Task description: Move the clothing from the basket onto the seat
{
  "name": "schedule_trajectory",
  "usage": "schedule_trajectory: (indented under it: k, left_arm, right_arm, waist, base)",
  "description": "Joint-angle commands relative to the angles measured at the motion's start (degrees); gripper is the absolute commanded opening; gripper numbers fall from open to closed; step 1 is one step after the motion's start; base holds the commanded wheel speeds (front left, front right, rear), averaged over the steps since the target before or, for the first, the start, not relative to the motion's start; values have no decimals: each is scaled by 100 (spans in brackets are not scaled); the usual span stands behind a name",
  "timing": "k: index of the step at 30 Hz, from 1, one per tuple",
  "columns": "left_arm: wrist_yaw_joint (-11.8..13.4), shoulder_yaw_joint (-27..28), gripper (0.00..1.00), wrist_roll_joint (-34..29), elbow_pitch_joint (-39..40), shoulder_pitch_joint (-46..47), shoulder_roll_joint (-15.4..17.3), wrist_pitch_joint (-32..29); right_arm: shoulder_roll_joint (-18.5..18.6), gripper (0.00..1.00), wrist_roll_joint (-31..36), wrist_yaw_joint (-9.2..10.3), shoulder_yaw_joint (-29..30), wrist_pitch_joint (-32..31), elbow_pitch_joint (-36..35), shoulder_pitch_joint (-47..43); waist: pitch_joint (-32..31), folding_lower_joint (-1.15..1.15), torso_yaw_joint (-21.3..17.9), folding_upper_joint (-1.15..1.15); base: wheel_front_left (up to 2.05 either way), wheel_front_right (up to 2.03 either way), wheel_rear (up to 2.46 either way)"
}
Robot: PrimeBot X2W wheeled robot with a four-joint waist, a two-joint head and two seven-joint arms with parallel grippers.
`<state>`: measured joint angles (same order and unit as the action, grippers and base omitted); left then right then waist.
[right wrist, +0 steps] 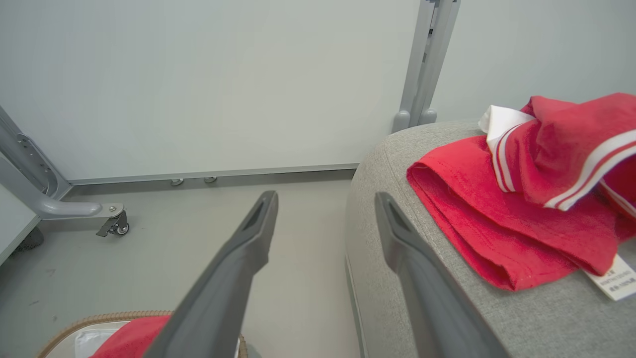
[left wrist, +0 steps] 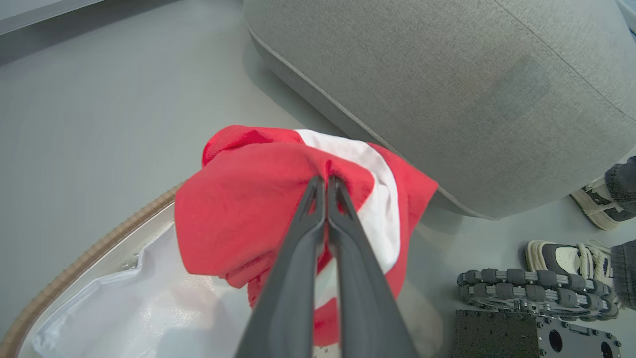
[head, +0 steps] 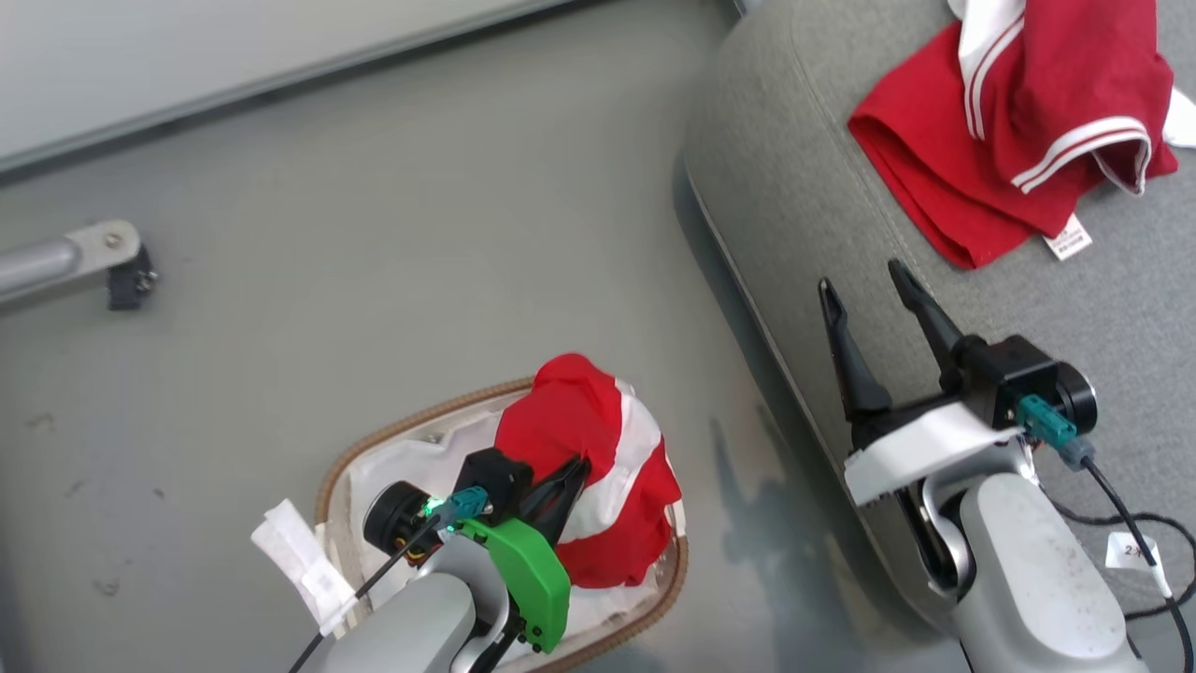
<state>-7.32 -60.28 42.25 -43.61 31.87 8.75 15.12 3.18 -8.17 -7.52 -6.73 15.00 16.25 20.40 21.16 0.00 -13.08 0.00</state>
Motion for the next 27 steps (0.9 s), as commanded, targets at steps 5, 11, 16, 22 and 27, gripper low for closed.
schedule_trajectory:
  k: [5,11,16,22,27]
  left_arm:
    - [-24,769,0,-548,552,-569,64,2]
    - [-27,1534,0,-1016,1158,-987,-8,3]
    - [-28,2042,0,-1283,1564,-1180,-114,3]
    - [-29,2562,0,-1523,2115,-1189,-198,2]
    - [-29,2864,0,-1675,2460,-1010,-304,2]
  right_arm:
    - [70,100,-83,6,22,27,93,-409]
    - [81,100,-138,6,24,27,165,-699]
    - [92,100,-167,6,-21,27,209,-917]
    - [95,100,-215,6,-88,27,263,-1195]
    - [117,100,-247,6,-223,27,322,-1407]
  waist:
    - [-1014,0,651,0]
    - [-1434,0,786,0]
    - [-1715,0,865,0]
    - [-1934,0,951,0]
    - [-2003,0,1064,0]
  base:
    - [0,0,0]
    - [0,0,0]
    - [0,0,0]
    - [0,0,0]
    - [0,0,0]
